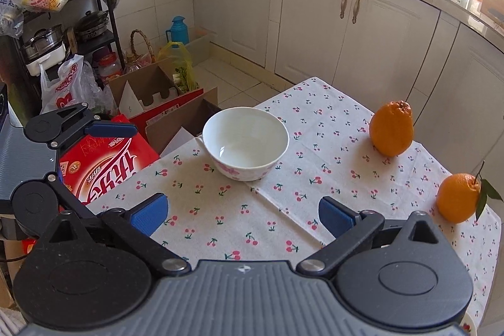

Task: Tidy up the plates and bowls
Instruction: 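Move the right tool to the last pink-flower bowl and grip its rim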

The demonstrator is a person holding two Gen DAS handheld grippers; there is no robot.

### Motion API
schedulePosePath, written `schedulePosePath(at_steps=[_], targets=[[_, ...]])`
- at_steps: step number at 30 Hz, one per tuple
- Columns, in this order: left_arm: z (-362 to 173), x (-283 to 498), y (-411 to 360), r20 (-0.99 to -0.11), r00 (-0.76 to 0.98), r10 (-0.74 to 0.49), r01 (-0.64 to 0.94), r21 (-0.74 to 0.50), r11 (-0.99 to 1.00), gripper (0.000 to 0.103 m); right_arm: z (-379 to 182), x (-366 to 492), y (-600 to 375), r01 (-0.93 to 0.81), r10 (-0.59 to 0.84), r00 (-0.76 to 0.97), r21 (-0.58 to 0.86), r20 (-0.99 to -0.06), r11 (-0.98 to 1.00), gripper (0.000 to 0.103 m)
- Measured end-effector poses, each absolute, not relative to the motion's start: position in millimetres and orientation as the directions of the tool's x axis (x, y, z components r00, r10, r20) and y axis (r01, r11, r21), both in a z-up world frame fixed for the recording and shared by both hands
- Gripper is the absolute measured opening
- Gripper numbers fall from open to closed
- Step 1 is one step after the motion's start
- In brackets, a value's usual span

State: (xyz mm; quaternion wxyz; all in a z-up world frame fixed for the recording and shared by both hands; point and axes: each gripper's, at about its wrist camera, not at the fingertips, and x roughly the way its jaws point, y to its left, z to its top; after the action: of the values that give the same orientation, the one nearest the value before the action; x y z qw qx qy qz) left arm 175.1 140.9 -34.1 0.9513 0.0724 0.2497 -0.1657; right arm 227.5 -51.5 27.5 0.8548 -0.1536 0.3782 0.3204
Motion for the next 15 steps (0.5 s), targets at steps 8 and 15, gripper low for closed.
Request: schedulePosePath(at_steps=[8,15], targets=[[-45,213,140,-0.486,0.837,-0.251,0.323,0.068,0.944,0.102,19,275,-33,-0.695,0.429,0.484,-0.038,-0.763,0.718,0.103],[-59,238,134,-0.507,0.822,-0.26,0.344,0.078,0.936,0.102,7,311,-18,-0.726,0.456,0.427,0.004,-0.781,0.687,0.102]])
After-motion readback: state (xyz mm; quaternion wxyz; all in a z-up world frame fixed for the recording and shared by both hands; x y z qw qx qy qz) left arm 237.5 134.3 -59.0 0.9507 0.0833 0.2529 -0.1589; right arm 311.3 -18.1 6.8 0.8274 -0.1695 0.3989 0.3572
